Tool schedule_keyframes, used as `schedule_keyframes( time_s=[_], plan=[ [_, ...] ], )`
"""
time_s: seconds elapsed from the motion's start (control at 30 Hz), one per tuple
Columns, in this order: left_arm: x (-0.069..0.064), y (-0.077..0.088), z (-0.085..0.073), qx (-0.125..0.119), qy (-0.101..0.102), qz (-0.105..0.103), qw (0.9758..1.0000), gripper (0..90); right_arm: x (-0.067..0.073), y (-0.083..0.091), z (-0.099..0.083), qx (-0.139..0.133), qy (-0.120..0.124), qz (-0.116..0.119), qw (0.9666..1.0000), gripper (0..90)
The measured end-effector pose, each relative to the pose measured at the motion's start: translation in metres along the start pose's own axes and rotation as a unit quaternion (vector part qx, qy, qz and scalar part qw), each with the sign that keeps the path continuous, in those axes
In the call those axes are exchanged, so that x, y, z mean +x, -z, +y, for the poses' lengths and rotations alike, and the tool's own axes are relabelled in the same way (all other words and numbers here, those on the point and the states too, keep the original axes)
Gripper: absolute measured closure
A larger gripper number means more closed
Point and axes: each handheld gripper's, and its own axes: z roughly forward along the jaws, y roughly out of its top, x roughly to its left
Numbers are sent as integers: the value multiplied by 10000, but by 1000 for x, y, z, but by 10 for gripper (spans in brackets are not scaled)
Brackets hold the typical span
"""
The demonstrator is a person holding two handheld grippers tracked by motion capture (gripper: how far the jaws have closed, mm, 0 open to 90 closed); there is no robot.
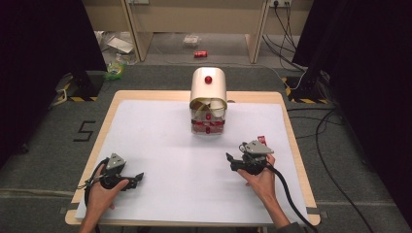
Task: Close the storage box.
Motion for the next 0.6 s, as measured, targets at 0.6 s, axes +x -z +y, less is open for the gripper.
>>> schedule_keyframes(
  time_s=[0.6],
  plan=[
    [0, 0, 0, -1, -7, 5, 10000, 95, 2, 23, -12, -7, -72, 93, 9999, 244]
  ],
)
